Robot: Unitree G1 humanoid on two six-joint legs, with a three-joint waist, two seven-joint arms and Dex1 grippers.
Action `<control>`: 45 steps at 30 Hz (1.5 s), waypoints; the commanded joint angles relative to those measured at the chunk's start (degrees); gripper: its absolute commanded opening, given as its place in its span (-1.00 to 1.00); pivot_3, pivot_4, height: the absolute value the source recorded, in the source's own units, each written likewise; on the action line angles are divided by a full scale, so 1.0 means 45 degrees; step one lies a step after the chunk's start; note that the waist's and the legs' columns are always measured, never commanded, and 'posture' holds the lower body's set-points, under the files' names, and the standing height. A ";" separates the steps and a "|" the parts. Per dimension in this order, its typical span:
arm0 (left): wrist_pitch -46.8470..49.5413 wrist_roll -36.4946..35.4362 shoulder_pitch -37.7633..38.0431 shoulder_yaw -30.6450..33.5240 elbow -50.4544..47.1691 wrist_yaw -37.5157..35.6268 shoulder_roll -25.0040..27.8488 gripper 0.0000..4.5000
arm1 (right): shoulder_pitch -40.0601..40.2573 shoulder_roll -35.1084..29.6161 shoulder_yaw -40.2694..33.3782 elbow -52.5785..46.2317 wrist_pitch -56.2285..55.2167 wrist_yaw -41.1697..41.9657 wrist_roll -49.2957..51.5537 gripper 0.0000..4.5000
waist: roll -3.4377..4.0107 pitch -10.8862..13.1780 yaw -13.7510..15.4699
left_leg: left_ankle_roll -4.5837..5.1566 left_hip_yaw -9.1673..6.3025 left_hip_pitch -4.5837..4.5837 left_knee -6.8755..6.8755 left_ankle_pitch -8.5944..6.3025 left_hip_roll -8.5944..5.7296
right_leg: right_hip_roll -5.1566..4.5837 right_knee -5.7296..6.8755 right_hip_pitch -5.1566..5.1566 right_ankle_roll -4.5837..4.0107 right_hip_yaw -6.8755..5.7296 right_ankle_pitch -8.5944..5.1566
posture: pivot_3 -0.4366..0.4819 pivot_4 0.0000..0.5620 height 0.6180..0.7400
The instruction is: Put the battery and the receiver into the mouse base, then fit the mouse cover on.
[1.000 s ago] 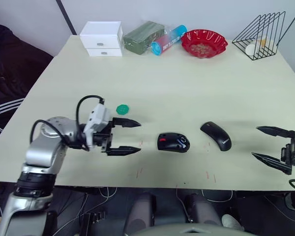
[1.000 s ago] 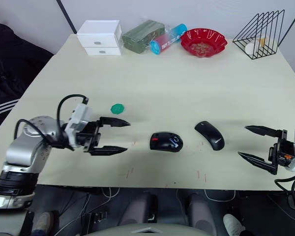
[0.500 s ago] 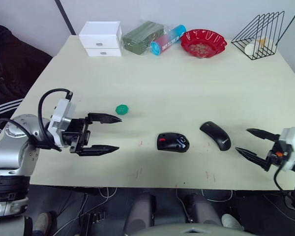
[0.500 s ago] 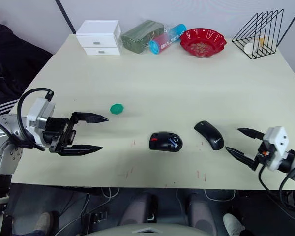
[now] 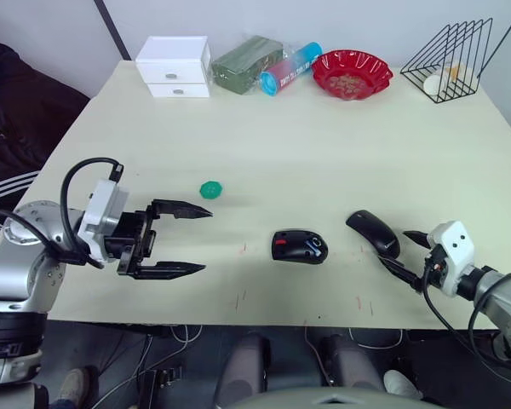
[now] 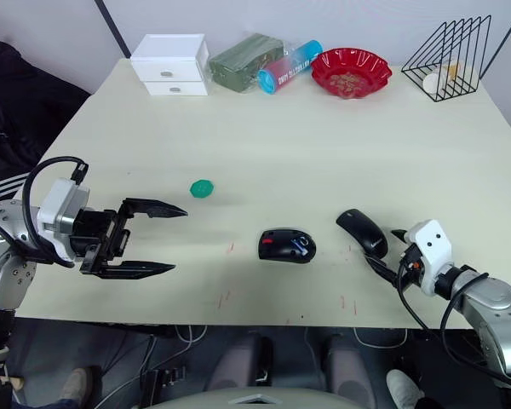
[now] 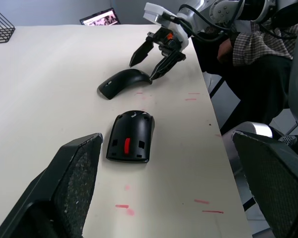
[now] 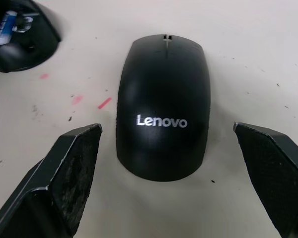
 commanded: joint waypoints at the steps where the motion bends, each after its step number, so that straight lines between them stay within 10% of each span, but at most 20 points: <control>1: -0.0498 -0.0261 0.0006 0.0121 0.0017 -0.0577 0.0365 0.97 | -0.0166 0.0226 0.0040 -0.0385 0.0214 -0.0361 0.0003 1.00 | 0.0000 0.0000 -0.0001 | 0.0000 0.0003 0.0000 0.0000 0.0000 0.0000 | 0.0000 0.0000 -0.0002 0.0000 0.0002 0.0000 | -0.05 -0.47 1.00; 29: -0.2286 -0.0534 0.0463 -0.0669 0.1390 -0.0577 0.0866 0.97 | -0.0227 0.0913 -0.0348 -0.0301 0.0341 -0.0541 0.0580 1.00 | -0.0003 -0.0001 -0.0001 | 0.0001 0.0026 0.0000 -0.0001 -0.0001 0.0006 | 0.0002 0.0002 -0.0009 0.0001 0.0016 0.0001 | -0.05 -0.47 1.00; 34: -0.2439 -0.0497 0.0416 -0.0760 0.1481 -0.0577 0.0829 1.00 | -0.0287 0.0891 -0.0361 -0.0231 0.0347 -0.0493 0.0548 0.30 | -0.0004 -0.0001 -0.0002 | 0.0001 0.0028 0.0000 -0.0001 -0.0001 0.0006 | 0.0002 0.0002 -0.0009 0.0002 0.0016 0.0001 | -0.05 -0.47 1.00; 45: -0.2600 -0.0290 0.0563 -0.0746 0.1547 -0.0577 0.0601 1.00 | -0.0230 0.0505 -0.0523 -0.0648 0.0246 0.0060 0.0695 0.30 | -0.0003 -0.0001 -0.0001 | 0.0001 0.0029 0.0000 -0.0001 -0.0001 0.0006 | 0.0002 0.0002 -0.0009 0.0002 0.0018 0.0001 | -0.05 -0.47 1.00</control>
